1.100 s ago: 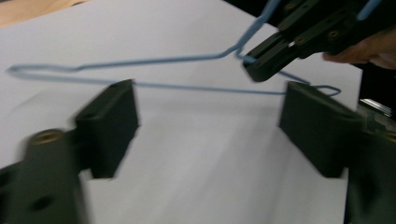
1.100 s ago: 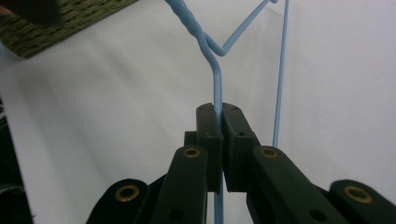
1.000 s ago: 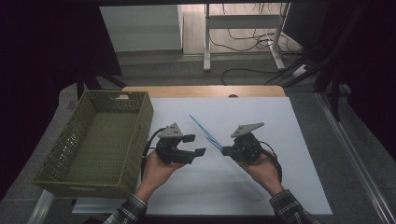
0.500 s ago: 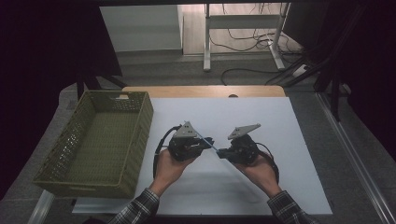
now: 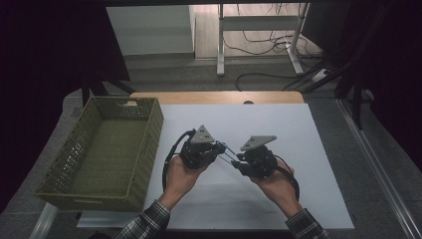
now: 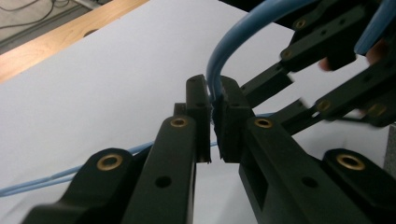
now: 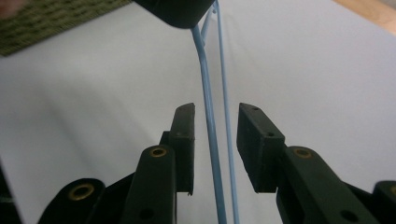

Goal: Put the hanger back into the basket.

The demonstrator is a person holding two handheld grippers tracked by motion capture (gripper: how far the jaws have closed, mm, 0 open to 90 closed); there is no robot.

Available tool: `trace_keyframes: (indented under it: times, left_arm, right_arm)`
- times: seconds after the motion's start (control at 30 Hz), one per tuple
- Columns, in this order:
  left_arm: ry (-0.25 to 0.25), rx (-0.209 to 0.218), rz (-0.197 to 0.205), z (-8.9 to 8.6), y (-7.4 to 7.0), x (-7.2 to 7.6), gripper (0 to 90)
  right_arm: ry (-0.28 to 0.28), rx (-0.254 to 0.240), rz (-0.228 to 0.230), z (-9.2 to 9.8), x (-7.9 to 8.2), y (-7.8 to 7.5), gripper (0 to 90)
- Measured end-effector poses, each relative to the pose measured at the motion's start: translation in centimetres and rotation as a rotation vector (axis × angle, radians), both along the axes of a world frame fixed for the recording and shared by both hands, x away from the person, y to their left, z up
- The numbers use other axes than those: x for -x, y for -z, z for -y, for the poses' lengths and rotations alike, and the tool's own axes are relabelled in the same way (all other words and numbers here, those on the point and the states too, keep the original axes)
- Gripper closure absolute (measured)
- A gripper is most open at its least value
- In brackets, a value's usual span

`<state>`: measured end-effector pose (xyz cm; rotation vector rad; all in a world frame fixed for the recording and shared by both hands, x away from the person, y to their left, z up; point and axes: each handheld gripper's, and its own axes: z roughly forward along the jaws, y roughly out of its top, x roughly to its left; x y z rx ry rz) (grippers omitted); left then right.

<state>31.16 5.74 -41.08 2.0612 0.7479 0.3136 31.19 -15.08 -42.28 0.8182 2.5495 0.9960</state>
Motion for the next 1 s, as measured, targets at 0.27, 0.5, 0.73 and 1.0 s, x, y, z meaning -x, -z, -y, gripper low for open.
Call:
trace_keyframes:
  times: [0.27, 0.5, 0.73, 1.0]
  left_arm:
    - [0.019, -0.029, -0.034, 0.3, -0.7, 0.2, 84.6]
    - [0.071, 0.004, -0.033, -2.4, -1.1, 0.1, 49.6]
    - [0.127, -0.077, -0.028, -4.9, -1.1, 0.5, 37.8]
    - [0.285, -0.163, -0.083, -4.8, -0.9, 0.0, 48.4]
  right_arm:
    - [-0.015, 0.068, 0.108, -1.3, 0.9, 0.8, 85.6]
    - [-0.065, -0.031, 0.009, 0.1, 0.5, 0.1, 86.8]
    - [-0.142, -0.061, -0.024, 1.2, 0.8, -1.1, 86.8]
    - [-0.223, -0.071, -0.07, 1.2, 1.5, -1.5, 86.8]
